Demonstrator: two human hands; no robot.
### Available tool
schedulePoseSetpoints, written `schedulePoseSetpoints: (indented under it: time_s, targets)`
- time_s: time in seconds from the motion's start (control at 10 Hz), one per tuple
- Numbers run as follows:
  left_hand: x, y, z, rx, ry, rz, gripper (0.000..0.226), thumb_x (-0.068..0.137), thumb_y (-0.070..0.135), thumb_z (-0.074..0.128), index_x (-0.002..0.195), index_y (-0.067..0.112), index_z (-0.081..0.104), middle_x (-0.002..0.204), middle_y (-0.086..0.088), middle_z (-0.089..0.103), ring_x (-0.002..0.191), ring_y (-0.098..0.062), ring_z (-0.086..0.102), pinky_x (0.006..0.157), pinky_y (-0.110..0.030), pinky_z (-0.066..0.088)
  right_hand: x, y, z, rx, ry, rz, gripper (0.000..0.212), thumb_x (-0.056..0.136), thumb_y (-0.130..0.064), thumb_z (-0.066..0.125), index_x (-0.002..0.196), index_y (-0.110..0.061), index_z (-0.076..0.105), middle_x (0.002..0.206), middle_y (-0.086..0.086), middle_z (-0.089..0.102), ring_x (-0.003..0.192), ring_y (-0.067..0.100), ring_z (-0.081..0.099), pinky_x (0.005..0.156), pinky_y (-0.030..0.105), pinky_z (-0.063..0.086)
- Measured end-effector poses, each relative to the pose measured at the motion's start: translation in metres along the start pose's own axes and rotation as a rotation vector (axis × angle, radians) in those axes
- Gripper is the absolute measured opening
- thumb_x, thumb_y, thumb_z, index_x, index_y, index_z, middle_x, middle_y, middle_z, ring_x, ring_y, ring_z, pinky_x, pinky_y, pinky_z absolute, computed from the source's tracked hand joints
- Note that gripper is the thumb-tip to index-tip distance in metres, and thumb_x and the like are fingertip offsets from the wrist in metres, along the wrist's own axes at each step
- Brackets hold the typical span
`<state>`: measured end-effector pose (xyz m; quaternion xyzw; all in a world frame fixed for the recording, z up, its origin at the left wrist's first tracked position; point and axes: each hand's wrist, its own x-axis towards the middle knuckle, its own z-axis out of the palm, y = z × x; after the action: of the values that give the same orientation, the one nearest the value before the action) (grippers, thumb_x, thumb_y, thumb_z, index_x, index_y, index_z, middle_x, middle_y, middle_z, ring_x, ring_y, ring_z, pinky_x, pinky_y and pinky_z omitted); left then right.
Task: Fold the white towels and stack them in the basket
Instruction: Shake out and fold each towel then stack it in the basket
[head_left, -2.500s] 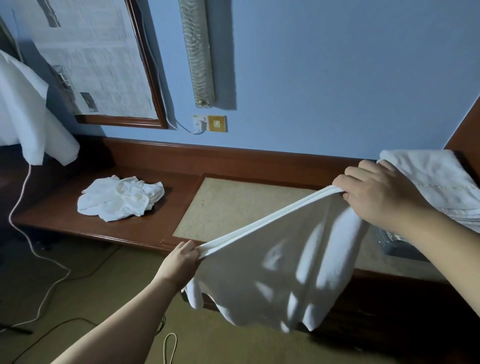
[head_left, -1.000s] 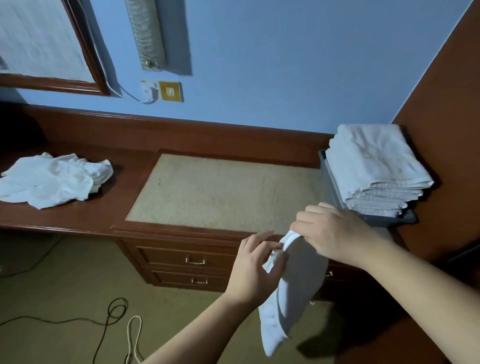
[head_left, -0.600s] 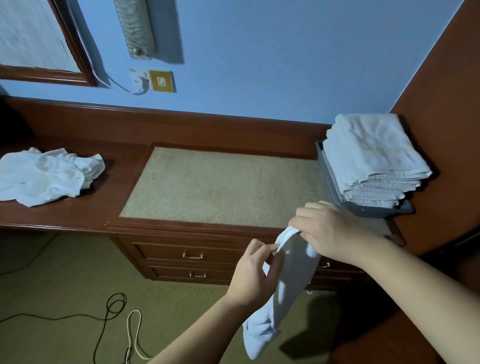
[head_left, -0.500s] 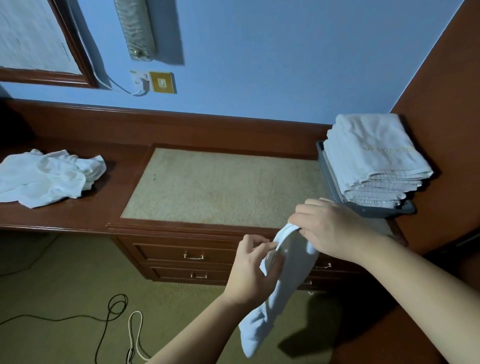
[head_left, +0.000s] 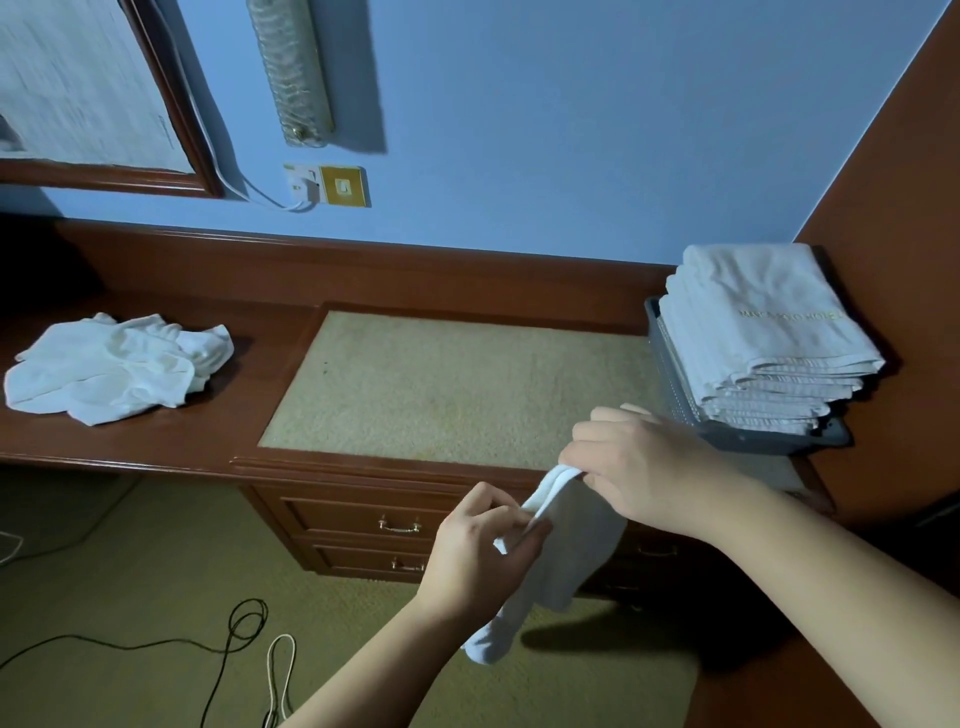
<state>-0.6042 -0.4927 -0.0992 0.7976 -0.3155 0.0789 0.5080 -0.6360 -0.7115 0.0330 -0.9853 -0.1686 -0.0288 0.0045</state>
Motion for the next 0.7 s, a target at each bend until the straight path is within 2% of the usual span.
schedulePoseSetpoints:
  time_s: [0.1,0.2,0.3,0.4,0.5,0.6,0.7]
  targets:
    - [-0.002,-0.007,0.011,0.007,-0.096,-0.065,0.032,0.097,0.04,0.072,0.071,0.023,0.067,0.093,0.014,0.056,0.084,-0.004,0.06,0.074,-0.017,0.047,0.004,-0.012,-0.002,-0.082,0.152,-0.17,0.023,0.089,-0.019,0.046,0.077,-0.025,0.064,0.074,-0.01,0.051,0.074,0.014,0.046,0.068,0.026,0.028]
    - [-0.003,-0.015,0.017,0.041,-0.12,-0.045,0.033,0.102,0.036,0.066,0.073,0.026,0.052,0.083,0.013,0.051,0.074,0.0,0.052,0.067,-0.016,0.039,0.003,-0.01,-0.007,-0.102,0.108,-0.162,0.014,0.087,-0.016,0.057,0.077,-0.025,0.064,0.074,-0.011,0.049,0.073,0.015,0.045,0.066,0.027,0.03]
    - [-0.006,-0.029,0.02,0.138,-0.103,-0.029,0.03,0.102,0.039,0.062,0.079,0.027,0.048,0.076,0.01,0.042,0.066,-0.006,0.042,0.06,-0.023,0.035,-0.002,0.003,-0.011,-0.07,0.098,-0.125,0.011,0.085,-0.017,0.068,0.079,-0.025,0.064,0.074,-0.011,0.049,0.074,0.015,0.046,0.068,0.028,0.029]
    - [-0.012,-0.049,0.025,0.149,-0.14,-0.094,0.038,0.099,0.05,0.062,0.074,0.023,0.053,0.077,0.012,0.042,0.065,-0.009,0.047,0.061,-0.021,0.037,-0.005,0.003,-0.011,-0.049,0.125,-0.12,0.011,0.084,-0.015,0.069,0.08,-0.024,0.066,0.073,-0.011,0.048,0.073,0.014,0.045,0.069,0.027,0.024]
    - [-0.026,-0.069,0.027,0.169,-0.207,-0.23,0.05,0.099,0.059,0.058,0.069,0.019,0.055,0.076,0.011,0.044,0.067,-0.01,0.051,0.06,-0.013,0.034,-0.005,0.005,-0.016,-0.061,0.195,-0.119,0.012,0.086,-0.017,0.059,0.08,-0.022,0.068,0.071,-0.009,0.047,0.071,0.016,0.045,0.068,0.029,0.023]
    - [-0.041,-0.08,0.025,0.166,-0.382,-0.332,0.041,0.106,0.052,0.046,0.086,0.02,0.062,0.092,0.008,0.046,0.081,-0.01,0.052,0.079,-0.029,0.045,-0.008,0.012,-0.027,-0.036,0.266,-0.083,0.022,0.089,-0.02,0.05,0.085,-0.022,0.072,0.071,-0.009,0.048,0.071,0.017,0.044,0.065,0.032,0.031]
    - [-0.048,-0.087,0.024,0.256,-0.415,-0.338,0.027,0.107,0.038,0.039,0.099,0.022,0.059,0.102,0.004,0.039,0.097,-0.019,0.042,0.096,-0.04,0.043,-0.011,0.021,-0.036,-0.019,0.305,-0.054,0.026,0.089,-0.021,0.049,0.089,-0.021,0.074,0.072,-0.009,0.049,0.072,0.017,0.043,0.067,0.032,0.031]
